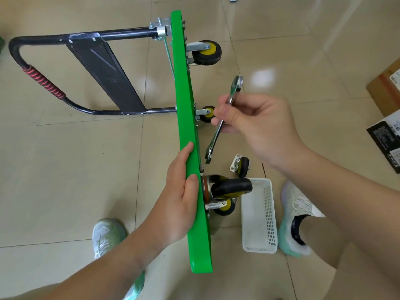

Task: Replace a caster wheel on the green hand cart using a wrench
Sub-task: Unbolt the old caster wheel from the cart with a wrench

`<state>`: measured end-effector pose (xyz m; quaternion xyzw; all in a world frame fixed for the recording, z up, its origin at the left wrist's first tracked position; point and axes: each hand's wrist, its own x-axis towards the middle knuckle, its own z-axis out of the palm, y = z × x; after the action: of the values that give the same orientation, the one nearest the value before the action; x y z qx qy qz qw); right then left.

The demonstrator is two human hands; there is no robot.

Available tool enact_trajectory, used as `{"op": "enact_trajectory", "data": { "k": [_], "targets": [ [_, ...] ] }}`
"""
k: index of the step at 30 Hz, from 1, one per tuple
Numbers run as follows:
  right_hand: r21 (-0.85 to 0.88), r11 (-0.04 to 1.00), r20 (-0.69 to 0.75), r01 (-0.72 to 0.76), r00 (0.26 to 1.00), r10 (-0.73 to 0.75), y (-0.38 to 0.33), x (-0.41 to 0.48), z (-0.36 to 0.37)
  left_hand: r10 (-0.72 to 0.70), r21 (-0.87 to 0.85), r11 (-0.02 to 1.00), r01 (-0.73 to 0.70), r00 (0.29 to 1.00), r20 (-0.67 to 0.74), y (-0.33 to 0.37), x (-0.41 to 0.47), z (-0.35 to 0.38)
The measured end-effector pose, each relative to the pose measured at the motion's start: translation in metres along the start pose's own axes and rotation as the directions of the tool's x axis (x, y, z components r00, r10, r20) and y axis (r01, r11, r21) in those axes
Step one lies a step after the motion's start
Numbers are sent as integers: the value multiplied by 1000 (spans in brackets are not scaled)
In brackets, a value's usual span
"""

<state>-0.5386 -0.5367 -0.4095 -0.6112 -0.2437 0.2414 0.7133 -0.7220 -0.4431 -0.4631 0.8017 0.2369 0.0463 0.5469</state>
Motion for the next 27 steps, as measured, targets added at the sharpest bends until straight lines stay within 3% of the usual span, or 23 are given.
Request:
{"op": "enact_trajectory", "data": {
  "k": [6,17,22,27],
  "targets": [
    [-45,978,6,-206,978,206,13,32,5,-3,14,1000,3,1000,14,0,-1,-2],
    [-146,911,128,-387,905,405,40,46,15,0,-27,1000,1,1000,25,-1,1,-1],
    [-85,933,122,-350,925,358,37,37,14,-10,-28,1000,11,1000,25,-2,1,-1],
    [-80,982,185,-169,966,182,22,7,12,11,-22,1000,-11,1000,5,-2,1,-1]
  ]
}}
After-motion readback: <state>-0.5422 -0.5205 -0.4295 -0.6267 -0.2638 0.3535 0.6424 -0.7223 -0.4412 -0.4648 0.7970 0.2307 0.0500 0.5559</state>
